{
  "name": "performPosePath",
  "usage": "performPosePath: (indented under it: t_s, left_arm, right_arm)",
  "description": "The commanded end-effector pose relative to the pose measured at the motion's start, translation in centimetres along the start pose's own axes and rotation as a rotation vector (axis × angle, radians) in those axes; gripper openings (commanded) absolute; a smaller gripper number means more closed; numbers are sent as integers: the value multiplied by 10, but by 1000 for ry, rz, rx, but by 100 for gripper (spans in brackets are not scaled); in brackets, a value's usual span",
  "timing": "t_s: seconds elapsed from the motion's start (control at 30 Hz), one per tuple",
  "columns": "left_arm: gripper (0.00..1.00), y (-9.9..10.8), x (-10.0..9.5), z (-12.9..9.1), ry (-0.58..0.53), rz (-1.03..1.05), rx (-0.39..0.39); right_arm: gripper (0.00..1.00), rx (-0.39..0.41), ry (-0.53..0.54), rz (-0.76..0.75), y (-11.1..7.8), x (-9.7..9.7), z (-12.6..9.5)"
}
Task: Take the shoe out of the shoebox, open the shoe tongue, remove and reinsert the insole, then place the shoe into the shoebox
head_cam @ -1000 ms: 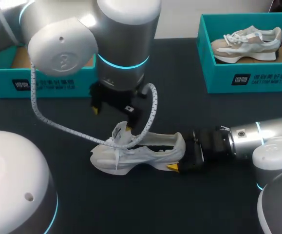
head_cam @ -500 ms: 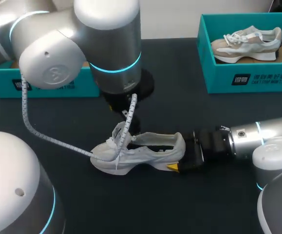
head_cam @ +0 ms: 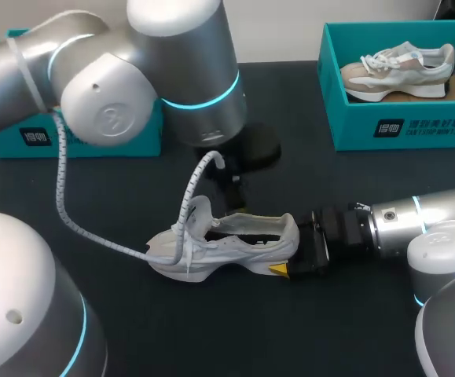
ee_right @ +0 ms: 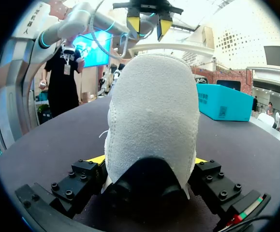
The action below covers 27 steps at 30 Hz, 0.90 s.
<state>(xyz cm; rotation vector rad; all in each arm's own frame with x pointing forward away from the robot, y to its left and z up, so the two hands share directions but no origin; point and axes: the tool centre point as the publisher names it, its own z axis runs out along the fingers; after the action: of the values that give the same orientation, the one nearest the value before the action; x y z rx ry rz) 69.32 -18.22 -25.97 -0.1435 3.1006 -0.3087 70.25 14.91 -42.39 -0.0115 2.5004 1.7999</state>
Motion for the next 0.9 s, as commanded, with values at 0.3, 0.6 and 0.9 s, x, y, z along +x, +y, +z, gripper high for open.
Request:
performPosePath:
  t_s: [0.3, 0.6, 0.9]
  left_arm:
    - [0, -17, 3, 65, 207, 204, 6]
    - [0, -13, 11, 98, 233, 218, -34]
    - [0, 0, 15, 116, 254, 234, -41]
  right_arm:
    - [0, 3, -2, 0, -3, -2, 6]
    - [0, 3, -2, 0, -3, -2, 6]
    - [0, 3, -2, 0, -3, -2, 6]
